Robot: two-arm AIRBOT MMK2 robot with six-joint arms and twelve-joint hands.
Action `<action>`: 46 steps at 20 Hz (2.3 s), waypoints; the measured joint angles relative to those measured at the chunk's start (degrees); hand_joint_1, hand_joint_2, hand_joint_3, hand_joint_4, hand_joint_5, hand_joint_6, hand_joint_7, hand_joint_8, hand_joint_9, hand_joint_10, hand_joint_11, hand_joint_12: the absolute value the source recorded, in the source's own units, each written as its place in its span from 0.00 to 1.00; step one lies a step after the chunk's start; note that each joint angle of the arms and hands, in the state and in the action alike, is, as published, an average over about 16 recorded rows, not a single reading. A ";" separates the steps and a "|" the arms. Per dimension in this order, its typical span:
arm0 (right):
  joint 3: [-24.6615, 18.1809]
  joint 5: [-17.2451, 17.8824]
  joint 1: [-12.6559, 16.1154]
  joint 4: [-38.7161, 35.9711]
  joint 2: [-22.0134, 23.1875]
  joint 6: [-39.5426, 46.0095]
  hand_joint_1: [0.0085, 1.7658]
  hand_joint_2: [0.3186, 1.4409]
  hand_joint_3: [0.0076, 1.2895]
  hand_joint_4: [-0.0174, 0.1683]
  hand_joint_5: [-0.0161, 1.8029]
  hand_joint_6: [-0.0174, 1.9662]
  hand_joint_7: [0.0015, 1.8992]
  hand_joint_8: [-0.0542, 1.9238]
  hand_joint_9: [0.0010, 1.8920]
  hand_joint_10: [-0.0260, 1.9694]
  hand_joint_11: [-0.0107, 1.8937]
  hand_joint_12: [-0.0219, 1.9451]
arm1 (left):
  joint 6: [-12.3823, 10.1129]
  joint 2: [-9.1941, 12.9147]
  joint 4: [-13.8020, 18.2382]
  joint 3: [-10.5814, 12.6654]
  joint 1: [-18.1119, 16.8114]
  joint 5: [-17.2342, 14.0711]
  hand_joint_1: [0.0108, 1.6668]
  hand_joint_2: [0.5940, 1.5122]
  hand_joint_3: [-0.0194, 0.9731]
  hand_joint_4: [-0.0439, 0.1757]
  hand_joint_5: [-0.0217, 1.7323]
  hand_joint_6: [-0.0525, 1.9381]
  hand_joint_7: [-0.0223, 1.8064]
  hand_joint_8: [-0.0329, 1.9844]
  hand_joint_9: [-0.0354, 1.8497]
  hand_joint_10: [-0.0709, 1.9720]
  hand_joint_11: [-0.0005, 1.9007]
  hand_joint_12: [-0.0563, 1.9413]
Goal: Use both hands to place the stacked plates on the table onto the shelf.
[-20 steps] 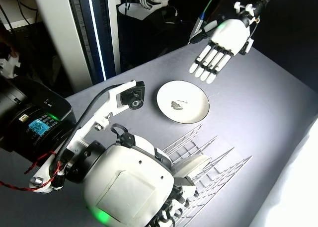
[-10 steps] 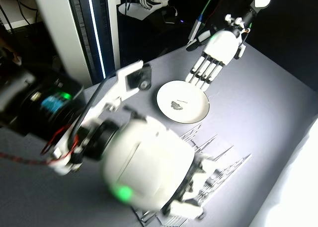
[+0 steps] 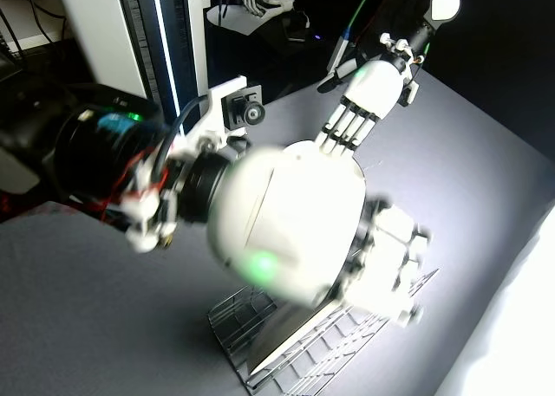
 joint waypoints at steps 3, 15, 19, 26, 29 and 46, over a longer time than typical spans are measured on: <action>-1.16 3.60 -0.79 -9.35 0.62 0.04 0.66 0.58 0.01 0.09 0.29 0.03 0.27 0.03 0.26 0.04 0.02 0.65 | 0.02 -0.23 0.22 -0.32 0.61 0.78 0.04 0.47 0.03 0.18 0.06 0.02 0.08 0.02 0.09 0.04 0.02 0.21; -4.36 14.77 -5.67 -33.20 3.38 -1.57 0.59 0.58 0.01 0.12 0.24 0.02 0.22 0.03 0.19 0.02 0.02 0.60 | 0.21 -0.63 1.00 -1.15 3.99 3.04 0.01 0.50 0.03 0.16 0.04 0.01 0.07 0.01 0.08 0.03 0.01 0.17; -4.68 16.21 -6.53 -38.59 3.28 -2.49 0.59 0.58 0.01 0.12 0.23 0.02 0.21 0.03 0.18 0.02 0.02 0.58 | 0.31 -0.67 1.13 -1.25 4.89 3.39 0.01 0.50 0.03 0.16 0.03 0.01 0.06 0.01 0.07 0.03 0.01 0.14; -4.41 15.42 -7.25 -45.89 1.12 -3.62 0.62 0.58 0.01 0.12 0.17 0.02 0.15 0.03 0.13 0.02 0.02 0.47 | 0.34 -0.69 1.24 -1.31 5.45 3.52 0.00 0.51 0.03 0.16 0.03 0.01 0.05 0.01 0.07 0.03 0.02 0.11; -4.29 14.03 -7.78 -47.83 -0.50 -3.99 0.64 0.58 0.01 0.12 0.13 0.02 0.11 0.03 0.10 0.02 0.02 0.37 | 0.34 -0.70 1.25 -1.31 5.50 3.51 0.00 0.51 0.03 0.16 0.03 0.01 0.05 0.02 0.07 0.03 0.02 0.11; 1.17 4.69 -10.77 -48.48 -13.85 -5.09 0.73 0.56 0.01 0.12 0.02 0.02 0.01 0.03 0.01 0.02 0.02 0.16 | 0.34 -0.71 1.06 -1.31 5.83 3.45 0.00 0.48 0.03 0.15 0.02 0.01 0.05 0.02 0.06 0.03 0.02 0.11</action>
